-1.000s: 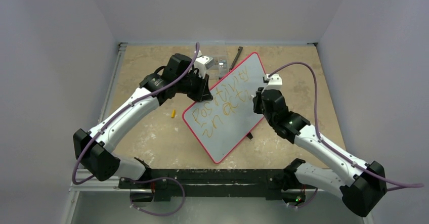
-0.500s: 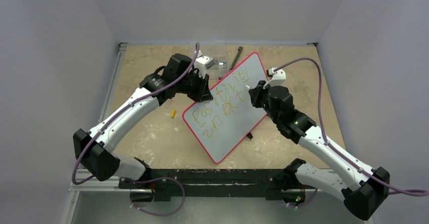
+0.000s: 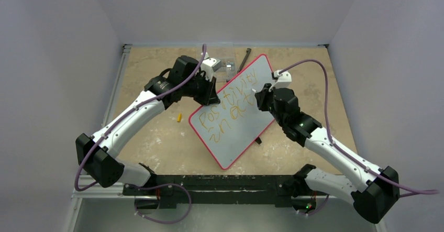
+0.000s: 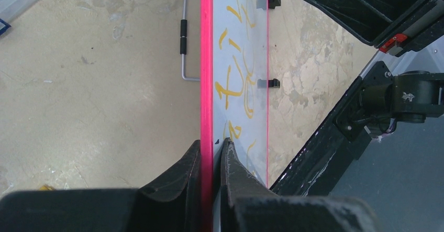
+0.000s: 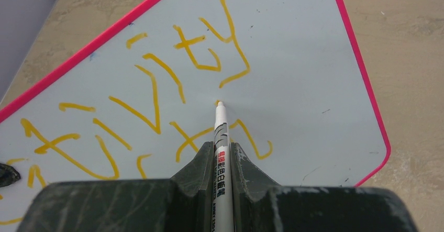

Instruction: Write a sentence on the whiteboard

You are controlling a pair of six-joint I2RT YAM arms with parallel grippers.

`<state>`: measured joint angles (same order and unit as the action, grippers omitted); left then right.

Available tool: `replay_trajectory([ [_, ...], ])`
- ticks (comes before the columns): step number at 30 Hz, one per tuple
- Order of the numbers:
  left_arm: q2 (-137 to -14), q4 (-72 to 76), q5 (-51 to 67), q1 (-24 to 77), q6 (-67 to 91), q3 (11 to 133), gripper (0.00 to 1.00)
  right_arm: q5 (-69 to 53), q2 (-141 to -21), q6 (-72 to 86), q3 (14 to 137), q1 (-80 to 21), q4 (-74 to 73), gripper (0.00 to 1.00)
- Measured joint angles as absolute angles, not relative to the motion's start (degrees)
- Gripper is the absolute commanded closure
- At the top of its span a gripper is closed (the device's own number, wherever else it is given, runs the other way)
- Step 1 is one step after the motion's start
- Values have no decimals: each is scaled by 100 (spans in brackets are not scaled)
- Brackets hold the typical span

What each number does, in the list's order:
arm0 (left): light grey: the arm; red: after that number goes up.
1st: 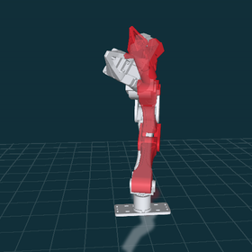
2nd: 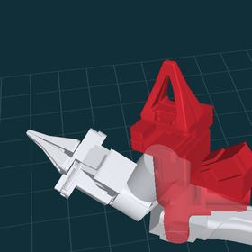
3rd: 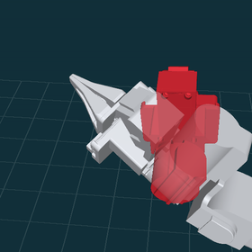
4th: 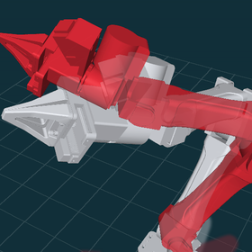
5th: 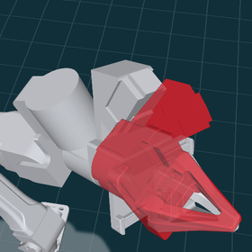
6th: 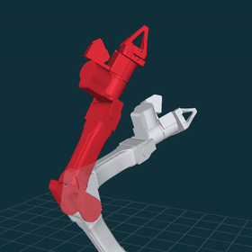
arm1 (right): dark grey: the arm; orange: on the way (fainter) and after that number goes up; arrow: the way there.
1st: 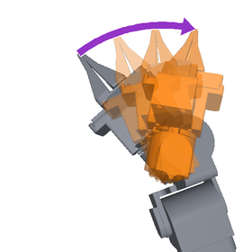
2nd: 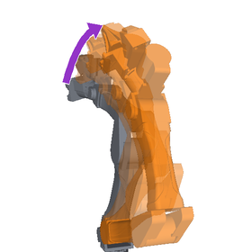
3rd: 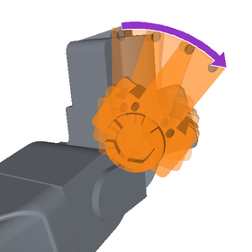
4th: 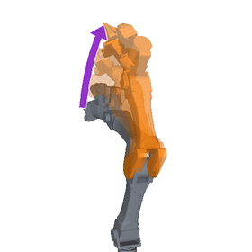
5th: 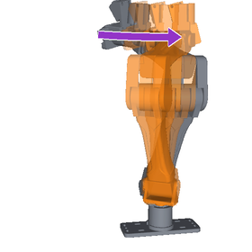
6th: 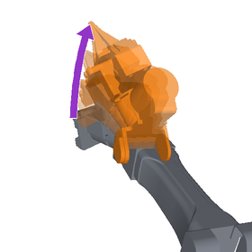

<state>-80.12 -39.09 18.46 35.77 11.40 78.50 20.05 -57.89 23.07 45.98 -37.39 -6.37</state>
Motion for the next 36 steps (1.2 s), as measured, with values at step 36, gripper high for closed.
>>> replay_trajectory([
  [36,-7990,-3898,1868,3607,1135,7850,100,2375,-5393,2154,4338,-3236,-862,100],
])
